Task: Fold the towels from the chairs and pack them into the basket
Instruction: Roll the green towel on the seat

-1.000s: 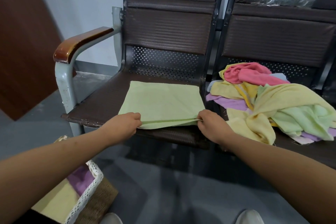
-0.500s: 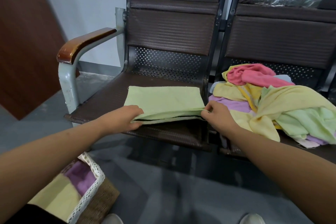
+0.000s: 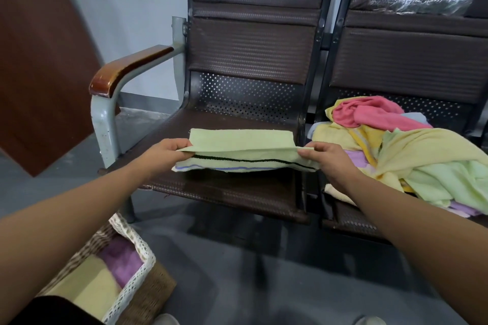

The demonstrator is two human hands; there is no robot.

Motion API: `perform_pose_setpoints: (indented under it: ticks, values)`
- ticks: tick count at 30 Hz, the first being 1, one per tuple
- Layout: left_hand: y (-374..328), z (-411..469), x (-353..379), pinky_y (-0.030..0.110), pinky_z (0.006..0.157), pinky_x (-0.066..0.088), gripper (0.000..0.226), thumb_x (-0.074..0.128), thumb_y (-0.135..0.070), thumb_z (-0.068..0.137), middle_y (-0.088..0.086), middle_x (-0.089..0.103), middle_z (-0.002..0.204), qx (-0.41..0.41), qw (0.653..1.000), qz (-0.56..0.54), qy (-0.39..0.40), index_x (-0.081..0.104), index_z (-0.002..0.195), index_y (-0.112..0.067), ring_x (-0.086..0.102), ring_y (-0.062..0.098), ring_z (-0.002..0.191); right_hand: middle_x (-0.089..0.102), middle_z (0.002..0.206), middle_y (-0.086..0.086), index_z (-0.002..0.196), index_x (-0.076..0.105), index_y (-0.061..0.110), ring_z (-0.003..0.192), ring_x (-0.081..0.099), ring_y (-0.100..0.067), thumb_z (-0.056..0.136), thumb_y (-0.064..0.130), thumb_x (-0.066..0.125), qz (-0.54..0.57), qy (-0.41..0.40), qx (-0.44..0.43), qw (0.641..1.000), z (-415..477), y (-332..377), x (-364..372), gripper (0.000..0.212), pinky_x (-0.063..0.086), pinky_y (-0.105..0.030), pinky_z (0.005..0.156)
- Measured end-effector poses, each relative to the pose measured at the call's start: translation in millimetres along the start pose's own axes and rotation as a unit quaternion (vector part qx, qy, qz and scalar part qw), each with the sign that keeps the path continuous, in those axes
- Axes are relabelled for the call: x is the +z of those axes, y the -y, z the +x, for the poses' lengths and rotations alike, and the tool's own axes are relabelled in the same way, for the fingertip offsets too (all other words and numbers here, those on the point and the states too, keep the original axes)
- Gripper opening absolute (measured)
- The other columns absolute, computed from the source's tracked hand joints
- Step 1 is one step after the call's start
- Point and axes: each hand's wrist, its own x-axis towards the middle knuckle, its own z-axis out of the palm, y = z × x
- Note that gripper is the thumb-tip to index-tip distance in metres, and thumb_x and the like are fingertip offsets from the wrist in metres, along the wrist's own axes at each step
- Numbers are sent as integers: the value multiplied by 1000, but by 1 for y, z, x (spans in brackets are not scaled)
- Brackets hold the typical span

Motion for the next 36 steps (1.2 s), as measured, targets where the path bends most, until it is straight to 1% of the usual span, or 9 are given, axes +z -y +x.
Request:
perform_pose_setpoints:
  ticks: [2, 7, 12, 16, 19, 22, 25, 31, 36]
  values:
    - [1, -2, -1, 30, 71, 39, 14, 67, -32, 91, -2, 64, 80, -22, 999, -4, 42, 73, 82, -22, 54, 15, 77, 60, 73, -6, 69, 70, 19, 74, 55, -21, 77, 28, 81, 16, 24, 8, 1000, -1, 4, -2, 16, 43, -35, 72]
    - [8, -7, 2, 24, 65, 44, 15, 70, -39, 90, -16, 70, 80, -64, 990, 47, 119, 75, 96, -26, 58, -1, 67, 46, 59, 1, 77, 62, 14, 46, 42, -12, 93, 19, 70, -84, 127, 77, 985, 1, 11, -7, 18, 30, -19, 40]
    - [17, 9, -1, 32, 87, 51, 8, 71, -32, 91, -6, 75, 92, -70, 991, 113, 26, 77, 94, -27, 68, 14, 92, 59, 73, -2, 93, 73, 12, 67, 55, -14, 92, 20, 71, -208, 90, 42, 973, 24, 14, -4, 9, 45, -23, 57]
    - [15, 29, 1, 24, 62, 43, 9, 67, -20, 93, -4, 67, 77, -77, 986, 114, -96, 73, 88, -25, 56, 13, 72, 62, 76, 0, 94, 73, 14, 73, 58, -14, 92, 16, 70, -222, 54, 31, 973, 48, 15, 11, 4, 46, -22, 58]
    - [16, 51, 2, 24, 63, 44, 7, 68, -24, 93, -1, 66, 81, -89, 977, 85, -173, 71, 98, -21, 58, 16, 74, 63, 79, -1, 107, 71, 8, 72, 56, -15, 93, 15, 67, -215, -16, 24, 976, 71, 7, 26, 17, 47, -28, 64]
    - [27, 70, 6, 33, 90, 45, 53, 67, -41, 92, 6, 63, 118, -132, 967, 129, -177, 54, 133, -10, 60, 25, 111, 66, 107, -12, 135, 52, 4, 94, 59, -27, 94, 22, 62, -328, -61, 4, 943, 80, -6, 42, 46, 48, -36, 80]
    - [43, 78, 16, 34, 87, 41, 68, 71, -44, 87, 15, 58, 129, -166, 954, 193, -157, 47, 135, -1, 55, 31, 118, 51, 132, -18, 140, 44, 5, 122, 50, -36, 98, 28, 56, -424, 6, -65, 903, 69, -14, 70, 50, 43, -44, 101]
    - [43, 71, 27, 46, 105, 37, 99, 71, -61, 80, 28, 41, 143, -289, 907, 276, -133, 33, 142, 6, 39, 44, 132, 47, 146, -8, 142, 46, 14, 135, 42, -29, 101, 43, 45, -438, 175, -138, 871, 24, -15, 130, 51, 32, -42, 113]
    - [29, 61, 21, 32, 76, 39, 59, 71, -48, 86, 13, 56, 113, -289, 921, 251, -67, 56, 115, 1, 49, 26, 93, 29, 161, -11, 151, 37, 19, 148, 24, -26, 104, 47, 35, -479, 204, -145, 841, 13, -15, 136, 55, 18, -42, 121]
